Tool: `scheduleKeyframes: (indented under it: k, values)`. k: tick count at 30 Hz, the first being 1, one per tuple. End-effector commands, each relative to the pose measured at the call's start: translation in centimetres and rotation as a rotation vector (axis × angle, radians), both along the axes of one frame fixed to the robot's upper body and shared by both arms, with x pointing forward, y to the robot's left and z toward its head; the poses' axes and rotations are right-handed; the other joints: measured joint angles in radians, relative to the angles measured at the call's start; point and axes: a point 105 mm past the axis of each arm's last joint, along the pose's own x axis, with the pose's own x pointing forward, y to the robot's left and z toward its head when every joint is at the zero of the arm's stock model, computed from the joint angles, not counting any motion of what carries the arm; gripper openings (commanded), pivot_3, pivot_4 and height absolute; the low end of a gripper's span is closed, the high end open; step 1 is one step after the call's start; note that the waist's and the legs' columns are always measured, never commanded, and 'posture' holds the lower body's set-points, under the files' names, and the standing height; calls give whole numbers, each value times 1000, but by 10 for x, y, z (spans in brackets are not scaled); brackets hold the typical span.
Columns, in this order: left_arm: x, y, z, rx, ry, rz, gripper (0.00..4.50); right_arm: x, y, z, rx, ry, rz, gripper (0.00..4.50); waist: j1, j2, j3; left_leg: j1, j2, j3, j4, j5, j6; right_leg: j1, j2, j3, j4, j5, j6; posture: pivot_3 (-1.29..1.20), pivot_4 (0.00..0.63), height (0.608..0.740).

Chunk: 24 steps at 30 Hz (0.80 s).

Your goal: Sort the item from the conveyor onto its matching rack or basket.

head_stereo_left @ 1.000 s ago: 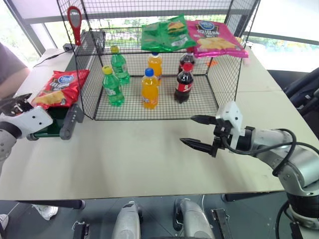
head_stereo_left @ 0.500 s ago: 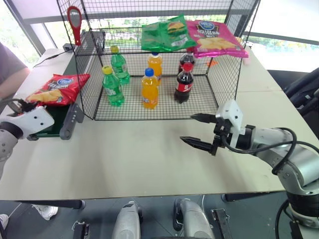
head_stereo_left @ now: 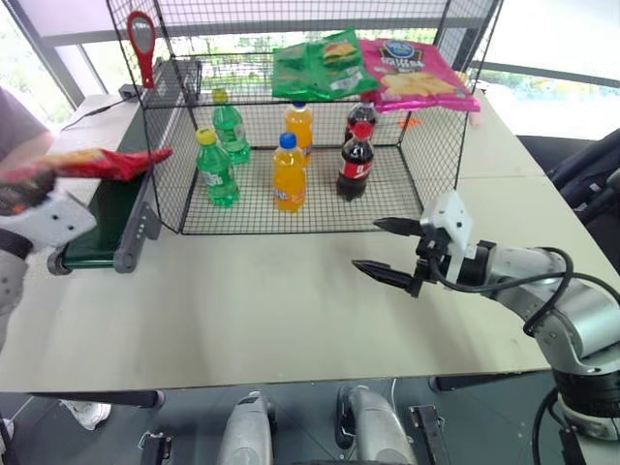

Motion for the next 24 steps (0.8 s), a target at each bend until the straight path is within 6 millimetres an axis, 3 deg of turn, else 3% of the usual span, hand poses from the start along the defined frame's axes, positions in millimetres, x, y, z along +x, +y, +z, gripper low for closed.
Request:
scheduleKeyframes:
  k: [1,5,9,12,19,24]
  values:
    - [-36,-12,31,96,-181,14,24,7,-6,17,2,-74,0,4500,-3,0,0,0,0,0,0,0,0,0,0,0,0,0,0,0,150,740]
    - [-62,-18,32,120,-200,50,24,17,-12,24,4,-92,-9,4500,3,0,0,1,0,0,0,0,0,0,0,0,1,-2,-3,0,150,740]
    - [-63,0,-2,67,-44,138,24,24,-6,22,-1,-99,17,4500,7,0,-1,2,0,0,1,0,0,1,0,0,1,-2,-4,0,150,740]
    - [-60,4,-16,54,27,155,24,27,-4,24,2,-109,29,4500,7,0,-1,2,0,0,1,0,0,1,0,0,1,-3,-3,0,150,740]
    - [-55,1,1,54,-46,131,24,26,-3,24,5,-112,31,4500,6,0,-1,2,0,0,1,0,0,1,0,1,1,-2,-4,0,150,740]
    - [-49,0,-13,14,17,101,24,23,-2,22,10,-106,28,4500,4,0,-1,2,0,0,1,0,0,1,0,0,1,-2,-4,0,150,740]
